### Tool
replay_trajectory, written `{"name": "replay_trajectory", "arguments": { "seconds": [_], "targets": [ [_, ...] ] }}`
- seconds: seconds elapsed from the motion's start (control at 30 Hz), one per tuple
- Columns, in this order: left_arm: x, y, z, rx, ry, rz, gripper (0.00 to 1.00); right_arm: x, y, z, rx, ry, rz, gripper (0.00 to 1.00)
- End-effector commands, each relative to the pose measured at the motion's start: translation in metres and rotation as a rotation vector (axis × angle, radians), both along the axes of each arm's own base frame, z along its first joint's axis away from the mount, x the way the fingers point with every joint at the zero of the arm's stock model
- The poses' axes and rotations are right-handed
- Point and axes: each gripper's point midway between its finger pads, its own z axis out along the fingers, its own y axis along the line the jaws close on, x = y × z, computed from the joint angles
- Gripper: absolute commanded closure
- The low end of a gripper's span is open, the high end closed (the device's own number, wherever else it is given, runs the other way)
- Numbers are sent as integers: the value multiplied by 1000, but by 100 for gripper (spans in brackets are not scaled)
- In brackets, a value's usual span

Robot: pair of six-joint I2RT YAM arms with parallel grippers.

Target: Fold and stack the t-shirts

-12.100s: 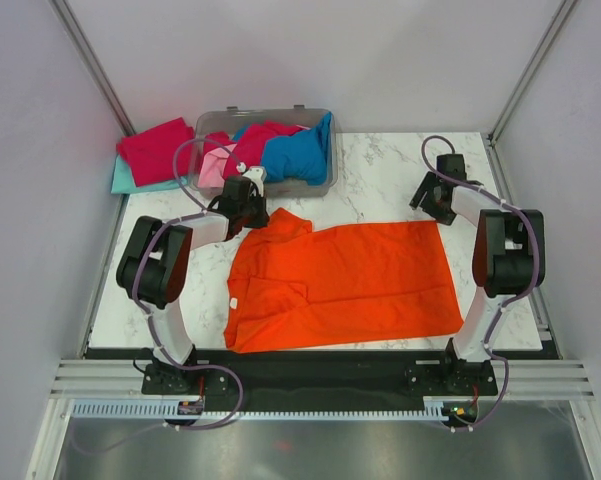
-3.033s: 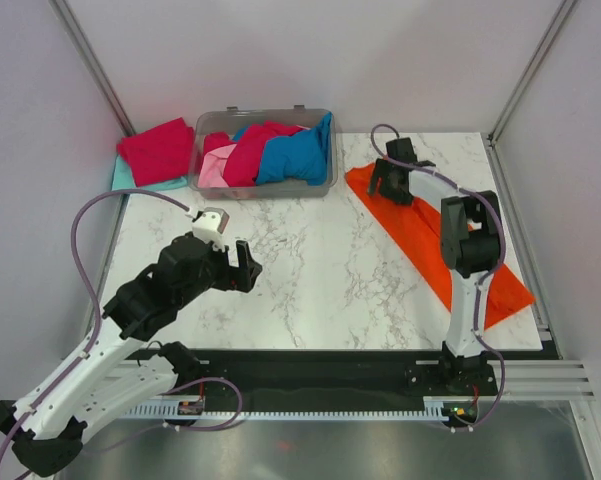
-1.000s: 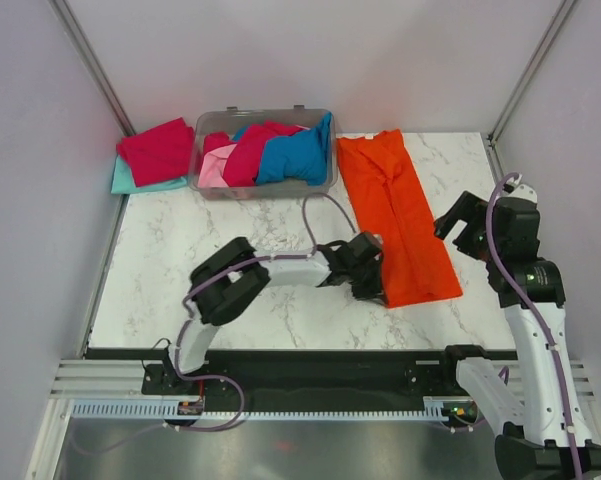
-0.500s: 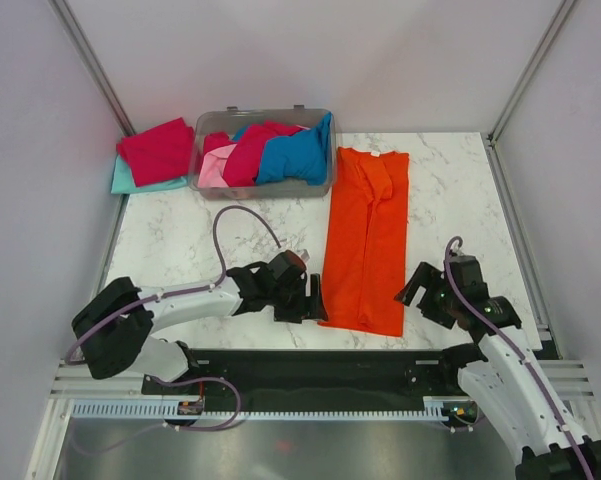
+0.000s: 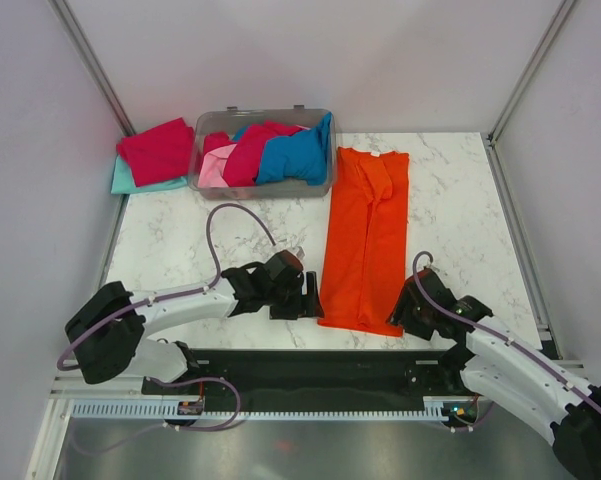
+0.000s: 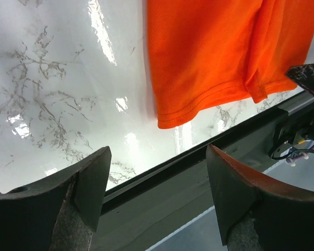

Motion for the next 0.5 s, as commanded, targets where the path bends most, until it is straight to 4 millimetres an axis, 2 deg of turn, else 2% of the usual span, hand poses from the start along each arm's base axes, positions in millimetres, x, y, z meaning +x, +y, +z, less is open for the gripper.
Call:
{"name": "replay_trajectory", "arguments": {
  "seconds": [0.0,0.17,0.2,0.3,0.47],
  "targets": [
    [11,-5,-1,-2,-41,-3,20,11,-3,0,4,-58,-88,42],
    [14,-14,-10,-38,-38,1,20,9,-2,-4,-4,-42,-81,59],
    [14,-15,-13,-37,-34,-1,20,8,-2,-5,-6,-39,-76,66],
    [14,-20,-23,-37,-18,-8,24,7,-1,-7,-10,-33,-70,79],
    [10,-26,-42,-45,21,-20,49,8,-1,-6,-5,-44,-68,85]
  ]
}}
